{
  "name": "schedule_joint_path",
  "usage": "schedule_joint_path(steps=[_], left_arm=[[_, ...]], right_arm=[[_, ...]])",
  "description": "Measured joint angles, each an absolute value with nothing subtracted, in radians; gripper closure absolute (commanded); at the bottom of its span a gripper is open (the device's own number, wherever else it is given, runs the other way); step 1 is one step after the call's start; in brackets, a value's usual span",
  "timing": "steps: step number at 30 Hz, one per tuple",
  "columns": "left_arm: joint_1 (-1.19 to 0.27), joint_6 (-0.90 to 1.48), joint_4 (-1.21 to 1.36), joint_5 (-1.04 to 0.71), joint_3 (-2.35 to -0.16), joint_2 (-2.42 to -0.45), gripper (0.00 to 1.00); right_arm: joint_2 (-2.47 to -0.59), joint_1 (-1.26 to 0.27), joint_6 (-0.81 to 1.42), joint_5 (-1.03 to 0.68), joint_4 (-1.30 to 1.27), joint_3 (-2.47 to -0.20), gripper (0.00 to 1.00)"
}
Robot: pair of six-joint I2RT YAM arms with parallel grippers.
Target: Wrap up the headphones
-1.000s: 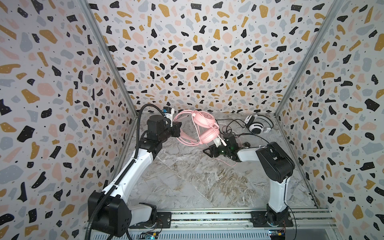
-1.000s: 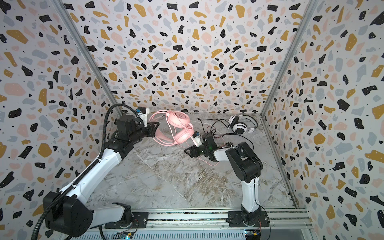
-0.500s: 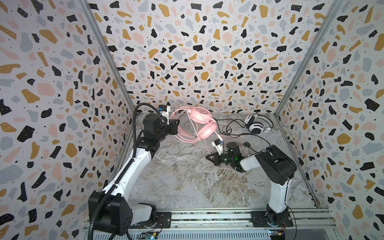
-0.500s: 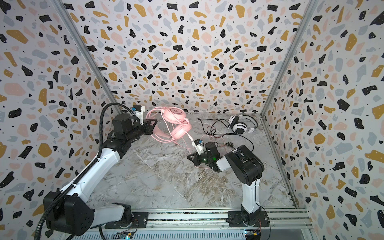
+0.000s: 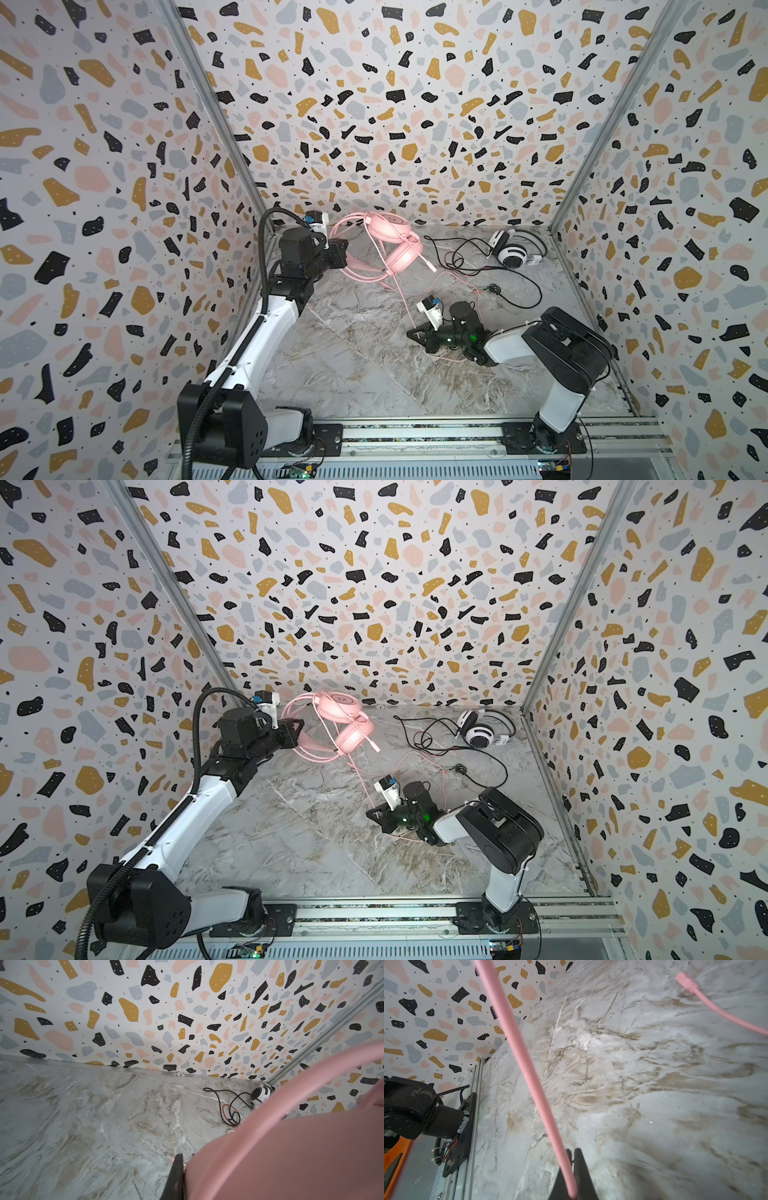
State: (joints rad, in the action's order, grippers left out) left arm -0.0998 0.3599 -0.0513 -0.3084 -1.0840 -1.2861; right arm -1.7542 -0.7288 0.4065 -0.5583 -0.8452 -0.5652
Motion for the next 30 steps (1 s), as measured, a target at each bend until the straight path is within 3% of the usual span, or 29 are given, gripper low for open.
schedule_joint_path(steps=[15, 30], left_arm=[[-0.08, 0.352, -0.11, -0.239, -1.073, -1.286, 1.0], [-0.085, 0.347, -0.26, 0.021, -1.109, -1.322, 1.0]], right_arm=[[-1.637, -0.857, 0.387, -0.414, -0.755, -0.515, 1.0], [-1.332, -0.942, 0.277, -0.218, -0.396, -0.552, 1.0]])
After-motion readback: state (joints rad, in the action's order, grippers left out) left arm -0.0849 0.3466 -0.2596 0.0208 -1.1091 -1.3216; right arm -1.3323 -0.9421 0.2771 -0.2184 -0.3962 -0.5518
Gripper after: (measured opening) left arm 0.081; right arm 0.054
